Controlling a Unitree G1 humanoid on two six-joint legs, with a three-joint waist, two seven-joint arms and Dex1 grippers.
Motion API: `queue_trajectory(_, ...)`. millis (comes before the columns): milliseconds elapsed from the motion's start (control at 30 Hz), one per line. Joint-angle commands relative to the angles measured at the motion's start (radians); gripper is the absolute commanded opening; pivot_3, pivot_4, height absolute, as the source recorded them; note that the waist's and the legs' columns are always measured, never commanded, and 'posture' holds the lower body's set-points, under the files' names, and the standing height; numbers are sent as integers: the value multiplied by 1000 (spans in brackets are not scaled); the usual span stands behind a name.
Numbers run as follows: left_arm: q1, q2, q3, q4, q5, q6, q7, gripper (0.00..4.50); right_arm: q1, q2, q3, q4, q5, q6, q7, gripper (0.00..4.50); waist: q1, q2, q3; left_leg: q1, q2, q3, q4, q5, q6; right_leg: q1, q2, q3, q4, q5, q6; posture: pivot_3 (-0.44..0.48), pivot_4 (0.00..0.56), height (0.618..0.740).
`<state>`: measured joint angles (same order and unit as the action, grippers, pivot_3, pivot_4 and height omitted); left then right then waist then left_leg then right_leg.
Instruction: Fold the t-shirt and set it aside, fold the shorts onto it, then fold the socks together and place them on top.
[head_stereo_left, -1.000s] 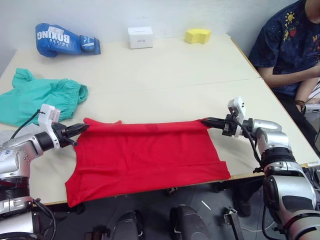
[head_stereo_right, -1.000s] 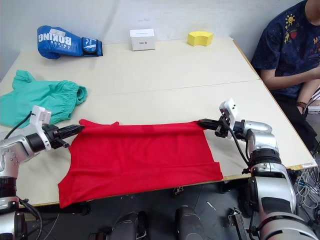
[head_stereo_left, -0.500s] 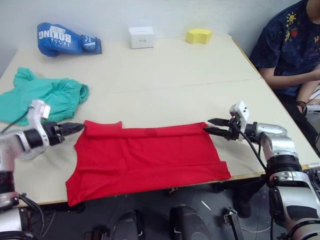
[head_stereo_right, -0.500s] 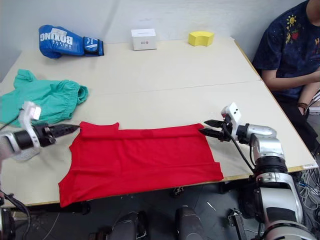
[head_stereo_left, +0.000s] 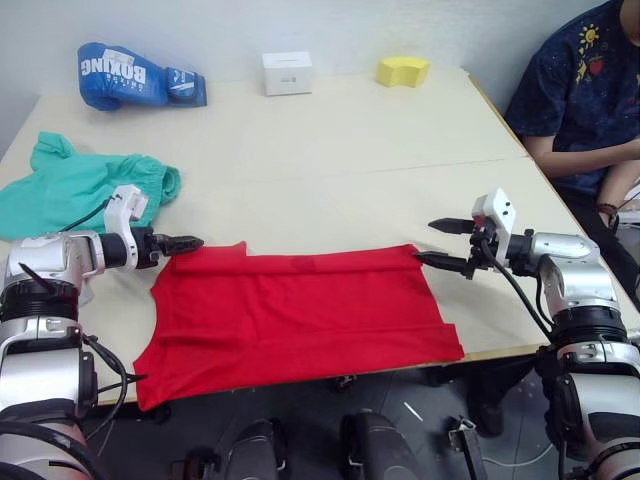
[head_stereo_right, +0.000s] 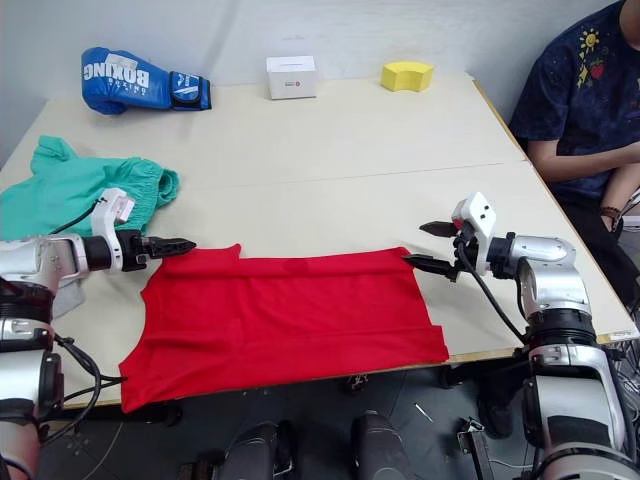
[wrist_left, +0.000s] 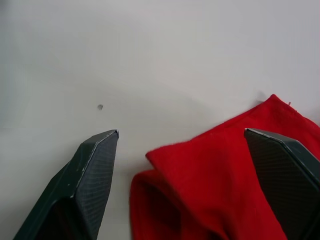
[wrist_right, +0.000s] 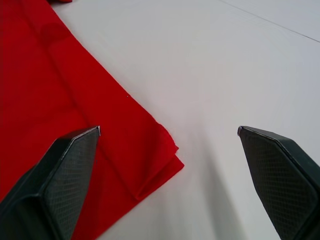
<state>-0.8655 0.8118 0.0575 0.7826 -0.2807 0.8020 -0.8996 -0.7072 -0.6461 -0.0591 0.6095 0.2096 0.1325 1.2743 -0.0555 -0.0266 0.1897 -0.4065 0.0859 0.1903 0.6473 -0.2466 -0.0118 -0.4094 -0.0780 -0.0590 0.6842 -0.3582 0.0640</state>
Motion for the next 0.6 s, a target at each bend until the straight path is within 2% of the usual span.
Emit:
queue_trajectory(33, -23, 12, -14, 31, 34, -47, -38, 3264, 8, -9, -1, -34, 8, -25, 3, 4500, 0, 0, 0, 0, 0, 0, 0, 0, 0, 0, 0, 0, 0, 0, 0, 0, 150, 740)
queue_trajectory(333, -38, 40, -20, 21, 53, -74, -144, 225, -46, 0, 38, 64, -30, -78, 2, 4500, -2, -2, 1, 0, 0, 3, 0, 0, 0, -3, 0, 2, 3, 0, 0, 0, 150, 740)
queue_trajectory(367, -35, 40, -17, 17, 54, -80, -142, 14, -59, 2, 47, 86, -40, -85, 2, 4500, -2, -2, 1, 0, 0, 4, 0, 0, 0, -3, 0, 2, 3, 0, 0, 0, 150, 740)
queue_trajectory(600, 11, 35, 27, -46, 27, -116, -140, 14, -141, 29, 80, 208, -62, -116, 27, 4500, -4, -2, 1, 0, 1, 6, 1, 0, 0, -5, 0, 6, 4, 0, 0, 0, 150, 740)
